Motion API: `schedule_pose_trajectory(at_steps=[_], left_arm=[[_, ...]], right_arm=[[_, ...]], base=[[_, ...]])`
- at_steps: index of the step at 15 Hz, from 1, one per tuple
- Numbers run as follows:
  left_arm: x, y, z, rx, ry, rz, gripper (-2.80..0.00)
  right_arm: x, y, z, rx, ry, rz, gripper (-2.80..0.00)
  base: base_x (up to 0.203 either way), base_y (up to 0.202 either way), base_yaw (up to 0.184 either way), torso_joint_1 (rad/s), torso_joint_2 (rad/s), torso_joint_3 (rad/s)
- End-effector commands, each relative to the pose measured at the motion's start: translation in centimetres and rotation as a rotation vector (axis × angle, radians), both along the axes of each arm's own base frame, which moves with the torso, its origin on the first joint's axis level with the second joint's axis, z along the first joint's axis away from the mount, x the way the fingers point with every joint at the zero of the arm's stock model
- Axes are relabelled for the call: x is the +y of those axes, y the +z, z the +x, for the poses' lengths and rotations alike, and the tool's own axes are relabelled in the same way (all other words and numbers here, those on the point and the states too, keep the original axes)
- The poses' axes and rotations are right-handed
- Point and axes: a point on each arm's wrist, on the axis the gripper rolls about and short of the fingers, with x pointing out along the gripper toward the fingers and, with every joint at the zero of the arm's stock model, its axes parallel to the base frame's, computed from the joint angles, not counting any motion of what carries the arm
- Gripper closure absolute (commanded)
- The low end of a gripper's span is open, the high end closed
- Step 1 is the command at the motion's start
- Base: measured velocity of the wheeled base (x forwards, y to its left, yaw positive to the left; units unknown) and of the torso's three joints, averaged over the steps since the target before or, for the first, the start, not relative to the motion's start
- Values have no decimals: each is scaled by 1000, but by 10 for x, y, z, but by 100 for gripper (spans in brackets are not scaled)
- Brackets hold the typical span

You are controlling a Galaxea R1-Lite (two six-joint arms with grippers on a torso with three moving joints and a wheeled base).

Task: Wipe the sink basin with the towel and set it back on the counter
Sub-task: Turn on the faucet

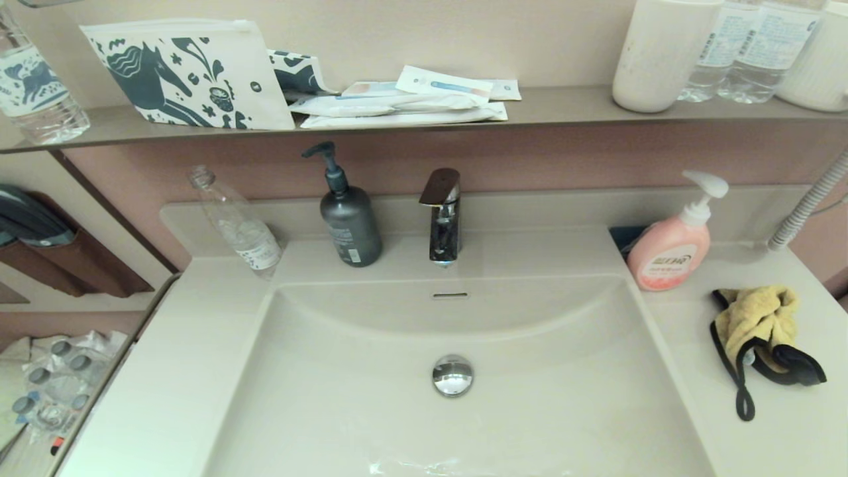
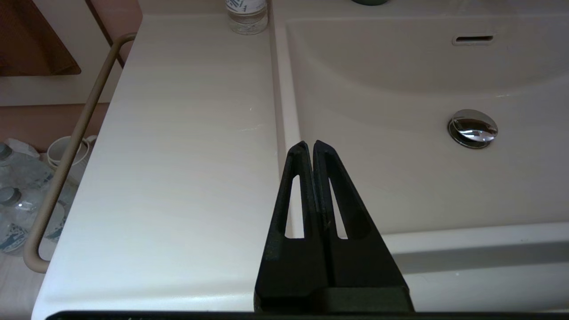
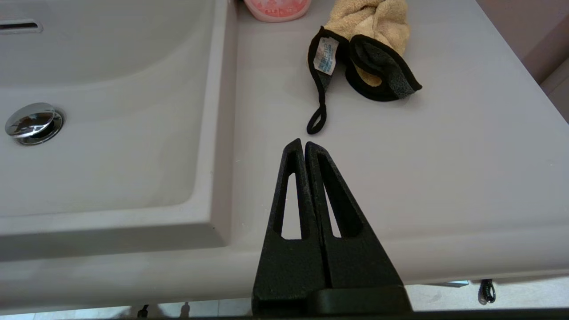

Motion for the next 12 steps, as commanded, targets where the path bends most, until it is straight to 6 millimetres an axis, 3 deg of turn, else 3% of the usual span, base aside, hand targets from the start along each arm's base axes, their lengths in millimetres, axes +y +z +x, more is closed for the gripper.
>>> schedule_pose_trajectory(at_steps=[1, 12], left_arm=[[0, 0, 0, 0, 0, 0, 0], [0, 0, 0, 0, 0, 0, 0]], right_arm=[[0, 0, 0, 1, 0, 0, 0], [0, 0, 0, 1, 0, 0, 0]], base=[[0, 0, 0, 0, 0, 0], [0, 0, 0, 0, 0, 0]])
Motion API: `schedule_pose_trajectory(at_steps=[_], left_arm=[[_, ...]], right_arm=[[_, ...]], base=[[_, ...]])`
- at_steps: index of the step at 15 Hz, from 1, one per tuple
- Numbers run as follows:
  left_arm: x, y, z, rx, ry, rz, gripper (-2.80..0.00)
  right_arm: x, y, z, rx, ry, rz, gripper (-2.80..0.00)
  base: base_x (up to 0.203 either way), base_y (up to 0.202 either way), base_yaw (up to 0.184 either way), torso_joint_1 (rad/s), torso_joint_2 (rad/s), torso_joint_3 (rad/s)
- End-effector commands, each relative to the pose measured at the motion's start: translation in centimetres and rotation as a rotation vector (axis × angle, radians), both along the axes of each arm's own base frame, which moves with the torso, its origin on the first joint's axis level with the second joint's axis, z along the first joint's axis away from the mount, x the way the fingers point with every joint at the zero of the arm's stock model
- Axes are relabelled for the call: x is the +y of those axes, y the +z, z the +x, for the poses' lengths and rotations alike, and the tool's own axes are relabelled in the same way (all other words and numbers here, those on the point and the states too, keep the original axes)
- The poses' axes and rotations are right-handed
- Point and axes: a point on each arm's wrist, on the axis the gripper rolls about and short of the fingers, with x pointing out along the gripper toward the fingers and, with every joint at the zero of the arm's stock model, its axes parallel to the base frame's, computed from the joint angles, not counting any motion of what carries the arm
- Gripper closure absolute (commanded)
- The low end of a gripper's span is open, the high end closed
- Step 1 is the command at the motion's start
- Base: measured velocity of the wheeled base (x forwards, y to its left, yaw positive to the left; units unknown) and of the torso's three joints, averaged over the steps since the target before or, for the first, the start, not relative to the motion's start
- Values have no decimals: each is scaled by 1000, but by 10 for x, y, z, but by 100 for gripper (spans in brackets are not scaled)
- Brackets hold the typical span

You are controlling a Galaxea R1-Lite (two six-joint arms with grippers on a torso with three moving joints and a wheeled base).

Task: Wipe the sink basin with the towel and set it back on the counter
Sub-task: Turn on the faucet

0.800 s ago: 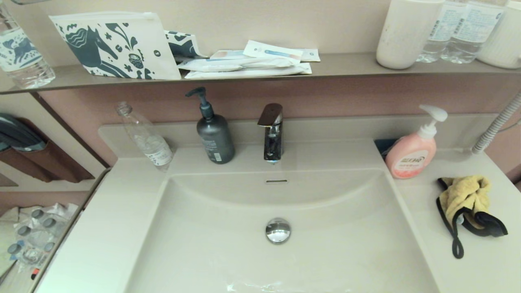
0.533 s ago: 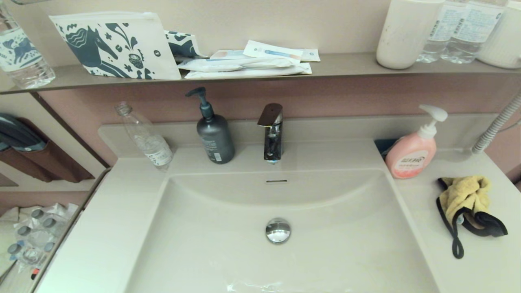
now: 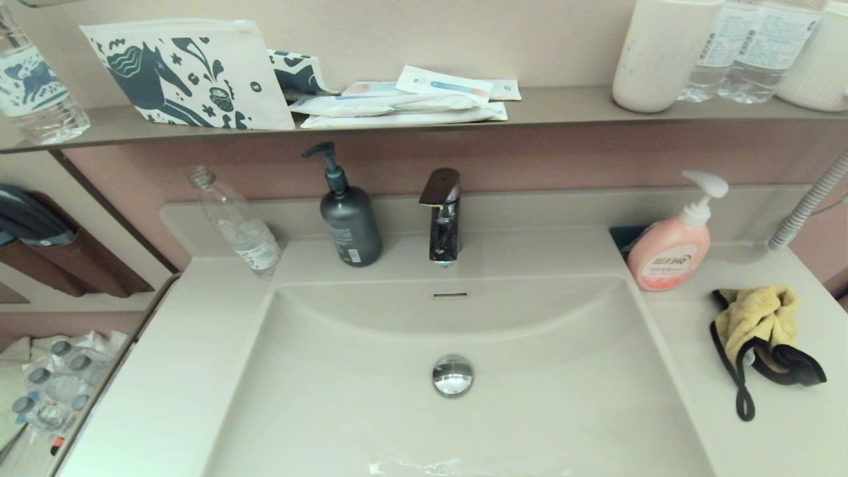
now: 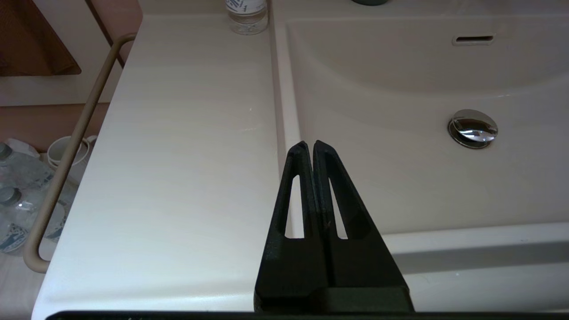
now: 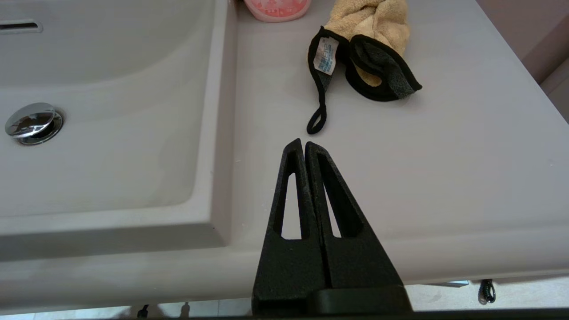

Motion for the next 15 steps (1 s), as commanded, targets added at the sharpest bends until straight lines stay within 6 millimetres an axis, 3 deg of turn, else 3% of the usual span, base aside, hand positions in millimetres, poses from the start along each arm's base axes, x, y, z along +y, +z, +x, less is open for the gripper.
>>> schedule_pose_trajectory(at_steps=[1, 12, 15], left_arm=[[0, 0, 0, 0, -1, 0, 0], [0, 0, 0, 0, -1, 12, 0], [0, 19, -6, -75, -5, -9, 0]], right_arm=[[0, 0, 0, 1, 0, 0, 0], [0, 0, 0, 1, 0, 0, 0], [0, 0, 0, 1, 0, 0, 0]], base=[[0, 0, 0, 0, 0, 0], [0, 0, 0, 0, 0, 0], [0, 0, 0, 0, 0, 0]])
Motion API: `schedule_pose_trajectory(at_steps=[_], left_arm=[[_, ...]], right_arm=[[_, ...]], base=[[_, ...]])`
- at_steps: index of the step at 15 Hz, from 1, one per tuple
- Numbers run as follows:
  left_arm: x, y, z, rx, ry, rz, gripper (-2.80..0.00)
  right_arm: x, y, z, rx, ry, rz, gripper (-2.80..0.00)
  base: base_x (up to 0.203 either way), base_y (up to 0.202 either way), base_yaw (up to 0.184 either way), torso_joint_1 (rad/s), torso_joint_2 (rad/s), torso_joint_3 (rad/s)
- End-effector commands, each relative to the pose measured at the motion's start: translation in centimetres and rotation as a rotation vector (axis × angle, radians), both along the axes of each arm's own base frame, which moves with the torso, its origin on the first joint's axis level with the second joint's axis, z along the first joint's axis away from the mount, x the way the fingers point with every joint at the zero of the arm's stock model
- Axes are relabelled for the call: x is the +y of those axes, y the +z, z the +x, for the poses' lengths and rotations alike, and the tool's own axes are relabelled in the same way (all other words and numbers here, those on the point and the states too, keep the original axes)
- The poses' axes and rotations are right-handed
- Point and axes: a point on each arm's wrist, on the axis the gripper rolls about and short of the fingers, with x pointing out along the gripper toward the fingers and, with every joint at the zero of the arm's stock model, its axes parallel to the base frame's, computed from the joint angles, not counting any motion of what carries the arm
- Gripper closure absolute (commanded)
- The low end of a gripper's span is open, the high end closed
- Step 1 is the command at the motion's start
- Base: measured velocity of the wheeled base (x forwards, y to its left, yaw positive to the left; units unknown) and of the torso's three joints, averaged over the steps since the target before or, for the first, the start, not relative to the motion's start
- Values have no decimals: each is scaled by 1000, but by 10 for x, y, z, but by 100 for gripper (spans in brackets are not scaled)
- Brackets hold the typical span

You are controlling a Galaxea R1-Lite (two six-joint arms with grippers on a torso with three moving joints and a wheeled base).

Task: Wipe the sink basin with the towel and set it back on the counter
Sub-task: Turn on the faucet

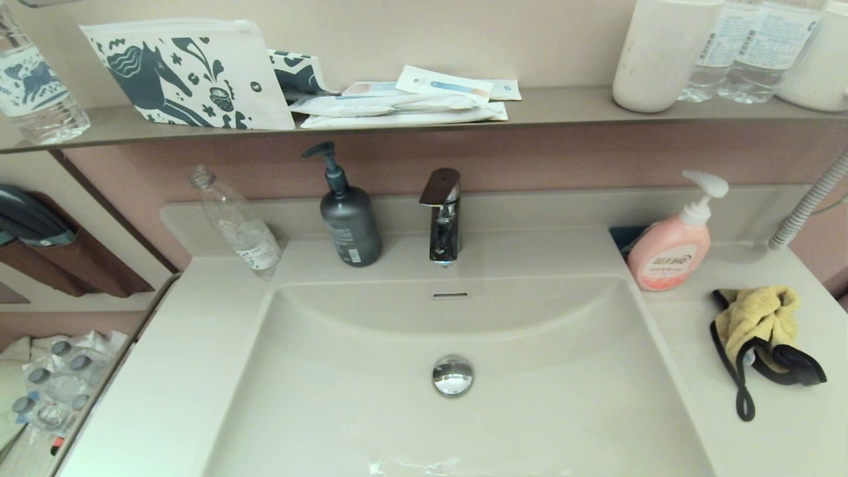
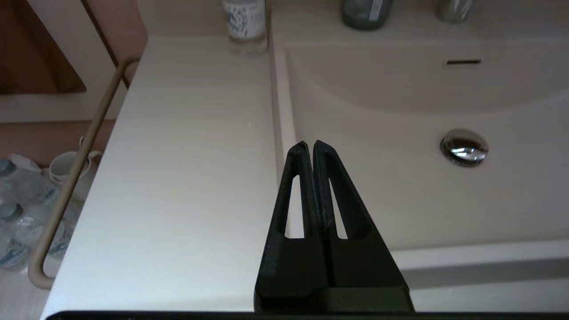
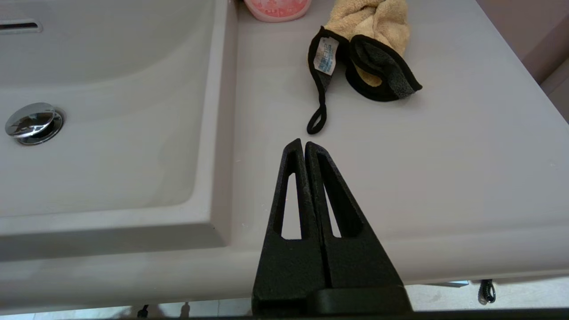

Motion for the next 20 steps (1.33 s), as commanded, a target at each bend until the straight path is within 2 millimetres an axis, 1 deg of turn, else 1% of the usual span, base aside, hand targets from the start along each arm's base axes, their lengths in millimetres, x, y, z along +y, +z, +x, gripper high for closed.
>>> schedule_pose_trajectory(at_steps=[1, 4, 6, 7, 10, 13, 14, 16, 17, 20], left_arm=[[0, 19, -5, -52, -9, -6, 0], [-1, 46, 2, -8, -36, -8, 0], [-1, 67, 16, 42, -88, -8, 0], [-2, 75, 26, 64, -110, -8, 0], [-5, 96, 68, 89, -161, -3, 0], [-10, 106, 118, 99, -222, 30, 0], [-16, 108, 133, 100, -253, 41, 0], [-36, 109, 156, 102, -329, 56, 0], [-49, 108, 165, 104, -356, 61, 0], [-93, 107, 182, 40, -431, 57, 0]], right_arm=[[0, 0, 0, 1, 0, 0, 0], [0, 0, 0, 2, 0, 0, 0], [0, 0, 0, 1, 0, 0, 0], [0, 0, 0, 1, 0, 0, 0], [0, 0, 0, 2, 0, 0, 0], [0, 0, 0, 1, 0, 0, 0], [0, 0, 0, 1, 0, 0, 0], [0, 0, 0, 1, 0, 0, 0], [0, 0, 0, 1, 0, 0, 0], [0, 0, 0, 1, 0, 0, 0]], base=[[0, 0, 0, 0, 0, 0], [0, 0, 0, 0, 0, 0], [0, 0, 0, 0, 0, 0], [0, 0, 0, 0, 0, 0], [0, 0, 0, 0, 0, 0], [0, 0, 0, 0, 0, 0], [0, 0, 0, 0, 0, 0], [0, 0, 0, 0, 0, 0], [0, 0, 0, 0, 0, 0], [0, 0, 0, 0, 0, 0]])
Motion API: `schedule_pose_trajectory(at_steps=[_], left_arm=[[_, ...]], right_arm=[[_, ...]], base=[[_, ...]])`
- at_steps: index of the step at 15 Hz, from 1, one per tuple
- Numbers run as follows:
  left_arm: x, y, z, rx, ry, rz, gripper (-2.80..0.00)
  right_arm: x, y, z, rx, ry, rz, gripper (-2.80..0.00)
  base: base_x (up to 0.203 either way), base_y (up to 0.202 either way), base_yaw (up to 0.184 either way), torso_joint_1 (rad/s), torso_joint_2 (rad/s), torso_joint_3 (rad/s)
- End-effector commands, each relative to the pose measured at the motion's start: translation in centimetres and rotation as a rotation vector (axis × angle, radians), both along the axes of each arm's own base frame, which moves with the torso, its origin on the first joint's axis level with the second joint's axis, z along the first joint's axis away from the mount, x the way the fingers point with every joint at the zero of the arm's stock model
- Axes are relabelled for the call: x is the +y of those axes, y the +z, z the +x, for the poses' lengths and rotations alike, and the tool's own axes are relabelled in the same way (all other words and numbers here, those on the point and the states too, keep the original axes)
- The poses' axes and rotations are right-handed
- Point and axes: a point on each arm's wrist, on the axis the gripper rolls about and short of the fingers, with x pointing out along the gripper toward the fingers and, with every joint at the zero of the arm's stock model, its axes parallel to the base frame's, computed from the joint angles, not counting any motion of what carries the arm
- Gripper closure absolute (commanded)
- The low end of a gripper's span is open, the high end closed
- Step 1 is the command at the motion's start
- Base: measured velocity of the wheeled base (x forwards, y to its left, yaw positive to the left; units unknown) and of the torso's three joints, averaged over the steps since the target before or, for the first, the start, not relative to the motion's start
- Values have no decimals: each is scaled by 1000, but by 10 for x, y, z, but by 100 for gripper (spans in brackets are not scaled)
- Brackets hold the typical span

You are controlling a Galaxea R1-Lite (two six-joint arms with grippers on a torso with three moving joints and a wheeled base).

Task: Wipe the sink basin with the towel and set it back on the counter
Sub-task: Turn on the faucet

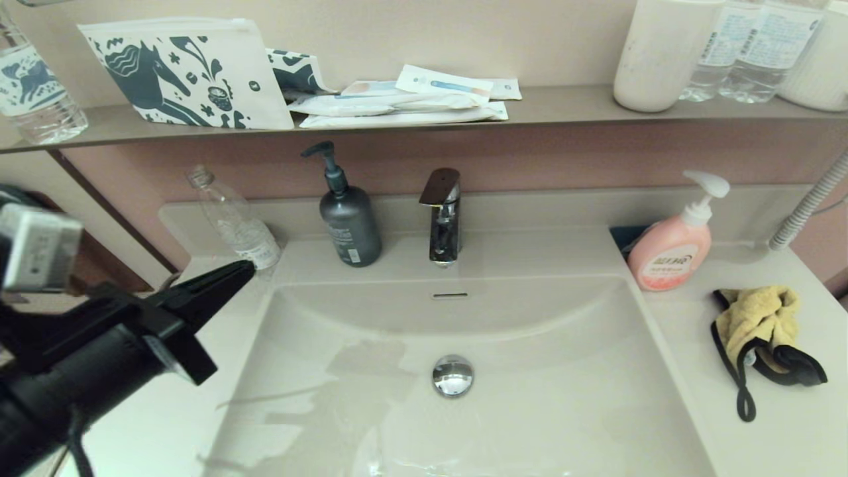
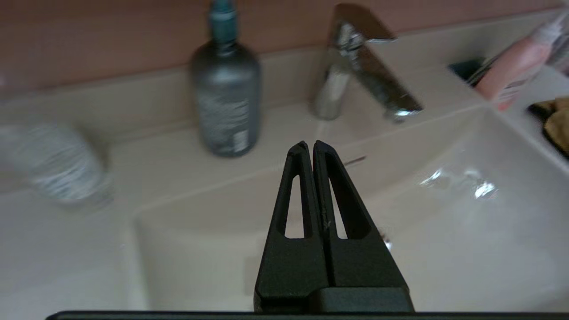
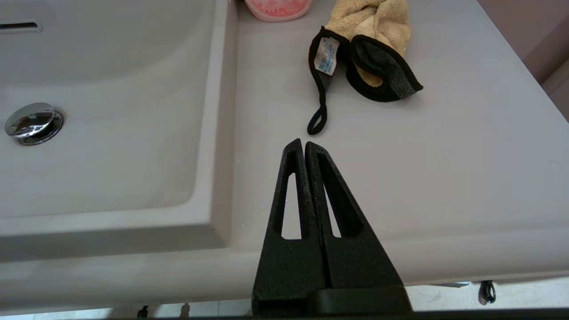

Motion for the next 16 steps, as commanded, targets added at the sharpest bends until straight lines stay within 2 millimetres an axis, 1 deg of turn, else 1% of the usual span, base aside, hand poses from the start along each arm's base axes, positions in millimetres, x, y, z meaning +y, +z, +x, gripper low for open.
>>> schedule_pose_trajectory(at_steps=[1, 3, 6, 9, 11, 12, 16], left_arm=[[-41, -18, 26, 51, -44, 29, 0], [-69, -29, 40, 44, -56, 27, 0], [-105, -40, 69, 12, -44, 7, 0], [-133, -32, 96, -74, -66, -15, 0], [-146, -38, 108, -93, -79, 23, 0], [-150, -37, 113, -109, -78, 26, 0], [-153, -40, 127, -127, -53, 50, 0]], right_arm=[[0, 0, 0, 1, 0, 0, 0], [0, 0, 0, 2, 0, 0, 0], [0, 0, 0, 1, 0, 0, 0], [0, 0, 0, 1, 0, 0, 0], [0, 0, 0, 1, 0, 0, 0], [0, 0, 0, 1, 0, 0, 0], [0, 0, 0, 1, 0, 0, 0]], base=[[0, 0, 0, 0, 0, 0], [0, 0, 0, 0, 0, 0], [0, 0, 0, 0, 0, 0], [0, 0, 0, 0, 0, 0], [0, 0, 0, 0, 0, 0], [0, 0, 0, 0, 0, 0], [0, 0, 0, 0, 0, 0]])
